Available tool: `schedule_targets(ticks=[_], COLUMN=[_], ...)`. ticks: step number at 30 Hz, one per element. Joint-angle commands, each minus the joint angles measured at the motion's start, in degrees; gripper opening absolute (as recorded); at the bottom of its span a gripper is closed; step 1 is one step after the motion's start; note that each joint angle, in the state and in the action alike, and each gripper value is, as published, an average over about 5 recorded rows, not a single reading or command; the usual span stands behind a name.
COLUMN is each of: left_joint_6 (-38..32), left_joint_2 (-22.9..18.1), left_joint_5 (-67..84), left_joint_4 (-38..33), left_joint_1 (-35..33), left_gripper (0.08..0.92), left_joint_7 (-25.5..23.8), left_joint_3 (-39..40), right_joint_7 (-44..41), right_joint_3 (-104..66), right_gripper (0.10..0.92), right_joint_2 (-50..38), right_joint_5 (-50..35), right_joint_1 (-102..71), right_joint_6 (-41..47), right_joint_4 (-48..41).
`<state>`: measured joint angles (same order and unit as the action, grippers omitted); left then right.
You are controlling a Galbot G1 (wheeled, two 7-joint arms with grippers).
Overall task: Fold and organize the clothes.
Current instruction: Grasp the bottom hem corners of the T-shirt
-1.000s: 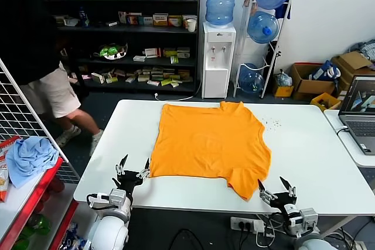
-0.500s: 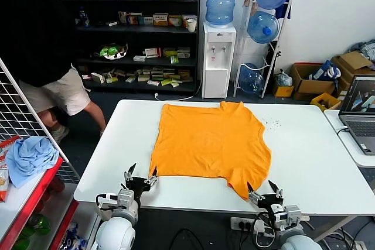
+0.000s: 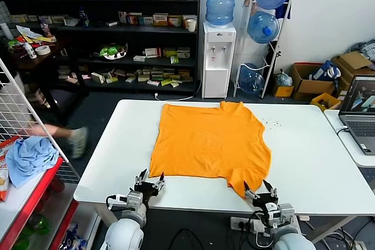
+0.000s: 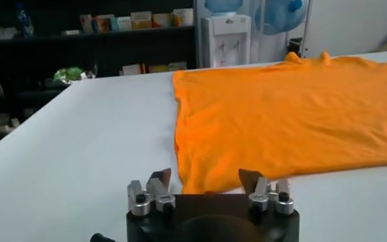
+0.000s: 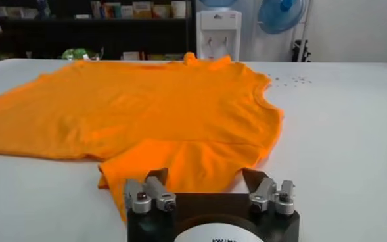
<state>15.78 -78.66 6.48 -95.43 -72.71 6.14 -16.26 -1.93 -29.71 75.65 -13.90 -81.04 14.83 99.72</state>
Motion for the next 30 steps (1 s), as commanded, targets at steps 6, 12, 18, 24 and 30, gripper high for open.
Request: schedule_targets(ticks=[6,12,18,24,30], left_joint_6=[0.2,0.0,-0.6,-0.7,-1.9], left_joint_2=[0.3,0.5,0.8,2.0,3.3], left_joint_5=[0.4,0.5,0.5,0.2,-2.0], left_joint_4=[0.9,-0.8,-3.2,-8.1,-11.6], left_joint_1=[-0.6,-1.6,-3.0,-5.8,-10.3], left_gripper=[0.443,0.27,0.115,0.095,0.095], left_joint_7=[0.2,0.2,0.4,1.6,2.2], left_joint_3=[0.2,0.2,0.4,0.9,1.1], right_joint_7=[0.4,0.7,0.8,1.0,1.4], right_joint_3=[0.3,0.3,0.3,-0.7,-4.1], right_gripper=[0.411,0.237,0.123,0.123,0.123], right_joint_2=[0.2,0.1,-0.5,-2.6,-5.7], right_joint_5=[0.2,0.6,1.9,3.0,4.0], right_joint_1=[0.2,-0.3,-2.5,-7.7,-15.1], right_joint_6=[0.4,0.4,0.8,0.9,-0.2], right_joint_4=[-0.1,0.7,4.4,9.7,15.0])
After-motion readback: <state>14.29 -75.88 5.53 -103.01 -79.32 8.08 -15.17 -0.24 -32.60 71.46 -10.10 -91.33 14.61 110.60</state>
